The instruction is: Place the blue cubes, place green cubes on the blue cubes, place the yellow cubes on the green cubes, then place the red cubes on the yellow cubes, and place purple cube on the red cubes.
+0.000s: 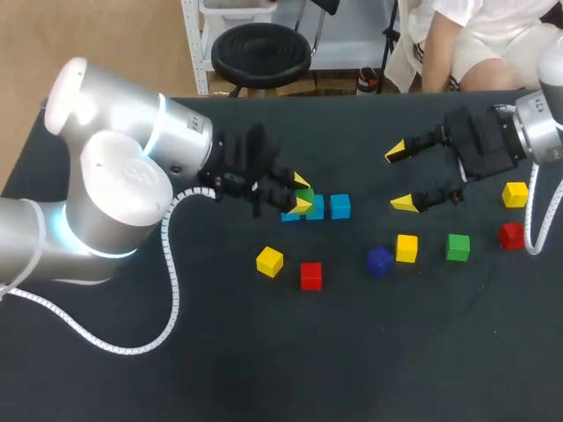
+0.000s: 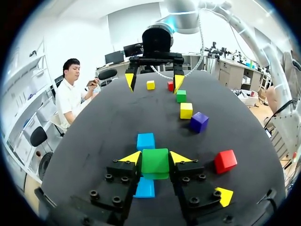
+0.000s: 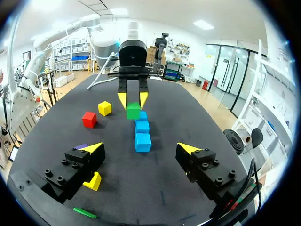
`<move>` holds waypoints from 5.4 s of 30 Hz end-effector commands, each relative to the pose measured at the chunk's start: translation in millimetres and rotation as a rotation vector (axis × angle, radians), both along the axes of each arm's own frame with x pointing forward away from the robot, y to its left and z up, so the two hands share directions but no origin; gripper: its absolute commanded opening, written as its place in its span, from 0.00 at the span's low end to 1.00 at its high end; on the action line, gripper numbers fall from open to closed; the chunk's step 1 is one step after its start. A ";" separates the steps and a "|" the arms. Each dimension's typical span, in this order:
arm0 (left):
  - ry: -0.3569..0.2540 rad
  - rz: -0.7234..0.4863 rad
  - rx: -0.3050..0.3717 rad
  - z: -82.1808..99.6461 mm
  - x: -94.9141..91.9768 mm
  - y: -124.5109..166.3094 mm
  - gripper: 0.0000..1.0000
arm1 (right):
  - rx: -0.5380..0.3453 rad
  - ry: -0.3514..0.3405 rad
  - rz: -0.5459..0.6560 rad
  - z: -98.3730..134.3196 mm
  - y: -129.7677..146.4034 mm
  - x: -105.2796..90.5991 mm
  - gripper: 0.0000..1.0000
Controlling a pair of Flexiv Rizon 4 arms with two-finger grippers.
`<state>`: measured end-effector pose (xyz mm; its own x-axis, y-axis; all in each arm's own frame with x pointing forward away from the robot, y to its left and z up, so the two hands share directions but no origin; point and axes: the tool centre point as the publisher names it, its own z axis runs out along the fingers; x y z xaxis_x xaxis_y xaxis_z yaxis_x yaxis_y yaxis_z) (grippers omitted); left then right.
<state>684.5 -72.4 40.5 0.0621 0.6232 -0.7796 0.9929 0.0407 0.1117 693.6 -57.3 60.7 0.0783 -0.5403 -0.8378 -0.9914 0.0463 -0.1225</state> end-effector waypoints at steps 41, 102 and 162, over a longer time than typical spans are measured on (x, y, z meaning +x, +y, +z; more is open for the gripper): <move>-0.008 0.020 0.012 -1.0 13.6 -1.1 0.00 | 0.001 -0.002 -0.001 -0.1 -0.1 -0.5 1.00; -0.069 0.060 -0.004 -3.7 10.3 2.7 0.00 | 0.001 -0.002 -0.001 -0.1 -0.1 -0.5 1.00; -0.074 0.059 0.031 -10.1 22.0 1.1 0.16 | 0.001 -0.002 -0.001 -0.1 -0.1 -0.5 1.00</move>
